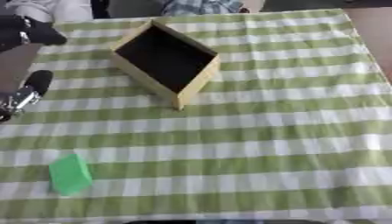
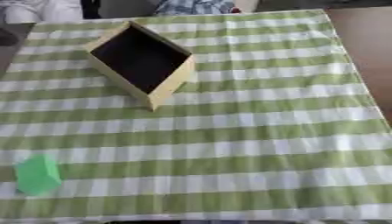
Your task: Pick up objects on the table and place them in the box.
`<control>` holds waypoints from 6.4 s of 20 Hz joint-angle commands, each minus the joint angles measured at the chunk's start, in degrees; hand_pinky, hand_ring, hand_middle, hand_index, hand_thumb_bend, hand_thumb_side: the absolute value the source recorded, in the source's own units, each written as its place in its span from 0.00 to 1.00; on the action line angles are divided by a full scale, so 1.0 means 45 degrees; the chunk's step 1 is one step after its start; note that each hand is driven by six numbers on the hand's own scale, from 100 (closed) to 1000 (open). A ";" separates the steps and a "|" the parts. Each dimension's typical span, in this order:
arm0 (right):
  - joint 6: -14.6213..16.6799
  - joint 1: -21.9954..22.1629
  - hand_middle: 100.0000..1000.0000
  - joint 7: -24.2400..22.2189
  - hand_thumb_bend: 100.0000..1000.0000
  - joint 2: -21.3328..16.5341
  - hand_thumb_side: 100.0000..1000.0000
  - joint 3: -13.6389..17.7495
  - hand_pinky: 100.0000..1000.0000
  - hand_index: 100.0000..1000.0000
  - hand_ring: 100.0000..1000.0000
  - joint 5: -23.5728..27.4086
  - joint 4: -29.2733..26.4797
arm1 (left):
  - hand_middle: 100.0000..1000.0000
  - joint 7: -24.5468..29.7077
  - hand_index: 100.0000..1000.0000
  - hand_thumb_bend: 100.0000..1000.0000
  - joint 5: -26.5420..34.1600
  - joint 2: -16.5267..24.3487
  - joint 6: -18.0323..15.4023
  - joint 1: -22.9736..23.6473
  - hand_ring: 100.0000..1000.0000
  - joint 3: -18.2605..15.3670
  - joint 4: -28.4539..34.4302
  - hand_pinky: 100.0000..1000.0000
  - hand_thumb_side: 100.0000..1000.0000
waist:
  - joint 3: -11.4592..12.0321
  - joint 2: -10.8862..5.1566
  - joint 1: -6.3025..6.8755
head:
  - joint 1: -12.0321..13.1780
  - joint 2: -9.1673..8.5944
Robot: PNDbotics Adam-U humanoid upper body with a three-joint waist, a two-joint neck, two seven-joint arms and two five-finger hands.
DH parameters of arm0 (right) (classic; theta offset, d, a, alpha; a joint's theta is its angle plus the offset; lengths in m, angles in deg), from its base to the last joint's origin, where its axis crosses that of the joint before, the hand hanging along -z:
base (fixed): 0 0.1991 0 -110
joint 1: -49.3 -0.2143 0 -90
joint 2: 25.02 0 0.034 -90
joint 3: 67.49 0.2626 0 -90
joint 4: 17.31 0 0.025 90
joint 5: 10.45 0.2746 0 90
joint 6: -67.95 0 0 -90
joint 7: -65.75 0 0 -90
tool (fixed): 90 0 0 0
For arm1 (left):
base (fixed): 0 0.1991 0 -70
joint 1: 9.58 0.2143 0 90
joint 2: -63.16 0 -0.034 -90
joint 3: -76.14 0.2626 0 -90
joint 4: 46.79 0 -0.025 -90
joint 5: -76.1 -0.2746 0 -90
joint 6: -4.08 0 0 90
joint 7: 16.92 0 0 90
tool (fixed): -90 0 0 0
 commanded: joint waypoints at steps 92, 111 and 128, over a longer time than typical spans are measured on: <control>-0.0142 -0.0038 0.69 -0.0222 0.00 -0.0054 0.96 0.0017 0.52 0.91 0.77 0.0182 -0.0195 | 0.52 0.4509 0.78 0.58 -0.3620 0.0427 0.4770 0.0819 0.55 0.3661 -0.1563 0.60 0.57 | -0.0373 -0.0283 0.0376 | 0.0101 0.0055; -0.0168 -0.0014 0.68 -0.0184 0.00 0.0021 0.96 0.0088 0.52 0.92 0.77 0.0181 -0.0195 | 0.39 0.3856 0.54 0.34 -0.3065 0.0163 0.5295 0.0677 0.38 0.3850 -0.1740 0.36 0.17 | -0.0417 -0.0265 0.0365 | 0.0137 0.0094; -0.0158 -0.0065 0.69 -0.0259 0.00 -0.0296 0.96 -0.0008 0.53 0.91 0.78 0.0164 -0.0195 | 0.33 0.3832 0.47 0.23 -0.2639 0.0490 0.5590 -0.1871 0.27 0.2405 -0.0319 0.19 0.00 | -0.0364 -0.0395 0.0419 | 0.0184 0.0219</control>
